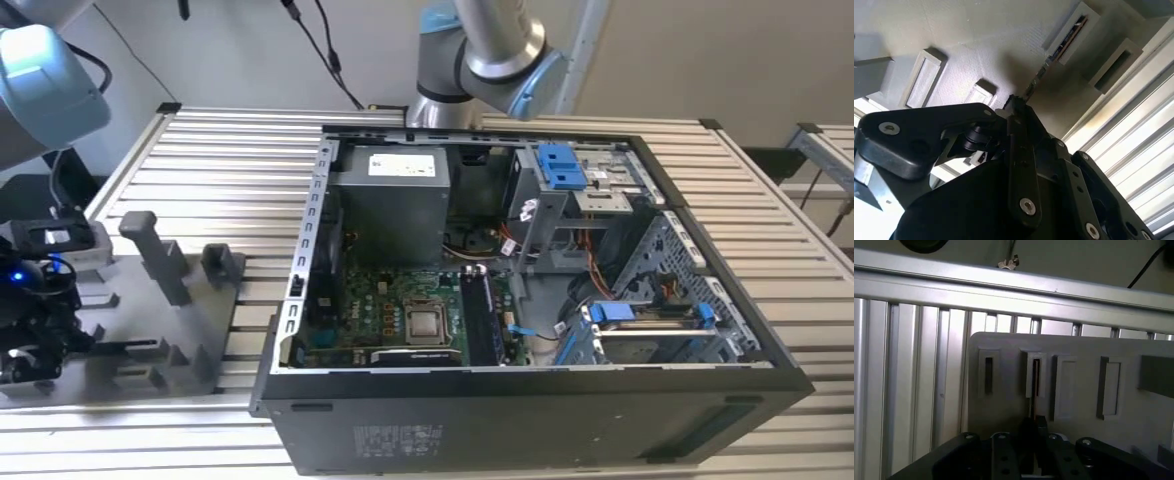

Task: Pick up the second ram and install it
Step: 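Pick up the second ram and move it above second insertion slot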

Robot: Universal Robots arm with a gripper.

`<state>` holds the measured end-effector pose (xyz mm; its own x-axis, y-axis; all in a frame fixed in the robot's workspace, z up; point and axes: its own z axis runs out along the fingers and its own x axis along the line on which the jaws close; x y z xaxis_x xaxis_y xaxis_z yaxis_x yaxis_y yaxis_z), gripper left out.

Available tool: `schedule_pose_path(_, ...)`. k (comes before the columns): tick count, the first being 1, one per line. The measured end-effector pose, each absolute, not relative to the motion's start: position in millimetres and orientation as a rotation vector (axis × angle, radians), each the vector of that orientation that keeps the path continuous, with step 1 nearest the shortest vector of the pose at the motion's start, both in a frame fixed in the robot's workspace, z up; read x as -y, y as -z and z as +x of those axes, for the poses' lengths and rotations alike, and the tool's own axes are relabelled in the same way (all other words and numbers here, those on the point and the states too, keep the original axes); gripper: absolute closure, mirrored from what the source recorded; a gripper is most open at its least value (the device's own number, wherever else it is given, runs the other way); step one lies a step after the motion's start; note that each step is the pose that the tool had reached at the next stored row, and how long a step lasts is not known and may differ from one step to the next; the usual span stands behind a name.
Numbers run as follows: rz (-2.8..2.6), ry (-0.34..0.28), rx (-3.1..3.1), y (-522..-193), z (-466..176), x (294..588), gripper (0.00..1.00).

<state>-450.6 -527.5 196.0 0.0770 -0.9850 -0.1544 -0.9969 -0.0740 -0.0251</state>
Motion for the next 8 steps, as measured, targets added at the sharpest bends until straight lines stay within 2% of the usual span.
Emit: schedule_pose_path(8, -2.211, -0.146, -2.049, -197.2, -450.5, 527.6, 0.82)
